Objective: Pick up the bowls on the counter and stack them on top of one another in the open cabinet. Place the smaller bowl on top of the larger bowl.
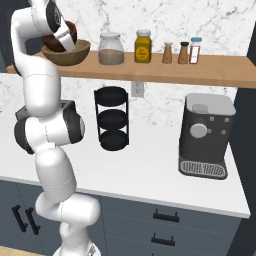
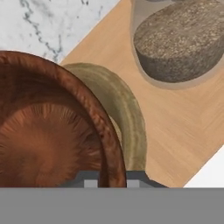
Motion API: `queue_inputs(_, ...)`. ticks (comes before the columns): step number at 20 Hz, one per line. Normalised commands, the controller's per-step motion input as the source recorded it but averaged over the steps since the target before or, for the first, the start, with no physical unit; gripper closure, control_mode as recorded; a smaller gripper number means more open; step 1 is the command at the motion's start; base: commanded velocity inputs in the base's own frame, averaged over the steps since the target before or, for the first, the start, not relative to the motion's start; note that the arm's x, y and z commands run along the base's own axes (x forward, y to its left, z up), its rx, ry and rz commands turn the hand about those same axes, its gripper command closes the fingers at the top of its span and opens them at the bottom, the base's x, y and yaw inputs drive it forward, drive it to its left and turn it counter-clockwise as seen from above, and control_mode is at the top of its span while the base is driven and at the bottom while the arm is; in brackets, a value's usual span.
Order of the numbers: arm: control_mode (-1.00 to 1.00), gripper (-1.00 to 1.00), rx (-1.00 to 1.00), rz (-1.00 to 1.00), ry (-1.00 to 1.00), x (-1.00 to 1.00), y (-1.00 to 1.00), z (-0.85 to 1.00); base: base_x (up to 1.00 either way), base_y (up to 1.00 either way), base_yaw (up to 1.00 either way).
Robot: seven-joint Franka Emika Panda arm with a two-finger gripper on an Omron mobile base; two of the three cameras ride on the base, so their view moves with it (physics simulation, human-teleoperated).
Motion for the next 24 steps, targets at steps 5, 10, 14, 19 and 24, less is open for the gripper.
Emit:
queue_inputs(5,-1.00,1.00,-0.01,0.00,0.01,0.18,0.00,-0.12,0.00,0.00,0.00)
queue_inputs(10,-1.00,1.00,0.00,0.00,0.00,0.33,0.01,-0.02,0.00,0.00,0.00)
queue_inputs(14,-1.00,1.00,0.00,0.00,0.00,0.24,0.00,-0.02,0.00,0.00,0.00)
queue_inputs(19,-1.00,1.00,0.00,0.00,0.03,0.00,0.00,-0.03,0.00,0.00,0.00)
queue_inputs(24,-1.00,1.00,0.00,0.00,0.01,0.00,0.00,0.00,0.00,0.00,0.00)
